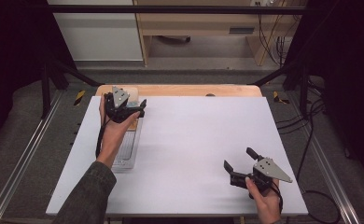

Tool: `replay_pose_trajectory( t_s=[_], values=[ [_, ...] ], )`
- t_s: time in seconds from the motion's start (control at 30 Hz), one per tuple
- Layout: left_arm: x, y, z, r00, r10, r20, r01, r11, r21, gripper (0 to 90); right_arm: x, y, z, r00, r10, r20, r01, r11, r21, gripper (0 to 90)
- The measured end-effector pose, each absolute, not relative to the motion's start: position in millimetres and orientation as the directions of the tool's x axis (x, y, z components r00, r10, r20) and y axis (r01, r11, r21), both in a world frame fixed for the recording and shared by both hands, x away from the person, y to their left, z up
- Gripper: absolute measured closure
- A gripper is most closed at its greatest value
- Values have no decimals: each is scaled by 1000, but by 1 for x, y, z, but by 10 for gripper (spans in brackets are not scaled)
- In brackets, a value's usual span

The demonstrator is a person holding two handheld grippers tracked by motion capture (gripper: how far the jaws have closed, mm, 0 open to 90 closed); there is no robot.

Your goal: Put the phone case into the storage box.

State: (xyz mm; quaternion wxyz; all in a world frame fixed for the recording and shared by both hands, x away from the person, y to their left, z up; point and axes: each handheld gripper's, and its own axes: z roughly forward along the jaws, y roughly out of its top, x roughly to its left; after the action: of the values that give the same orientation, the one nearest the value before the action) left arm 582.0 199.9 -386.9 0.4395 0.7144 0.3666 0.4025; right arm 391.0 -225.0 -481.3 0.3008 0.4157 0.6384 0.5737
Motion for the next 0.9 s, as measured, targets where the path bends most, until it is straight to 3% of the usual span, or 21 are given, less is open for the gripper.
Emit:
replay_pose_trajectory(
  t_s=[0.9],
  values=[
    [562, 176, -383, 495, 819, 289, 138, -403, 905, 25, 391, -224, -481, -477, 874, 88, 185, 1, 983, 32]
  ],
)
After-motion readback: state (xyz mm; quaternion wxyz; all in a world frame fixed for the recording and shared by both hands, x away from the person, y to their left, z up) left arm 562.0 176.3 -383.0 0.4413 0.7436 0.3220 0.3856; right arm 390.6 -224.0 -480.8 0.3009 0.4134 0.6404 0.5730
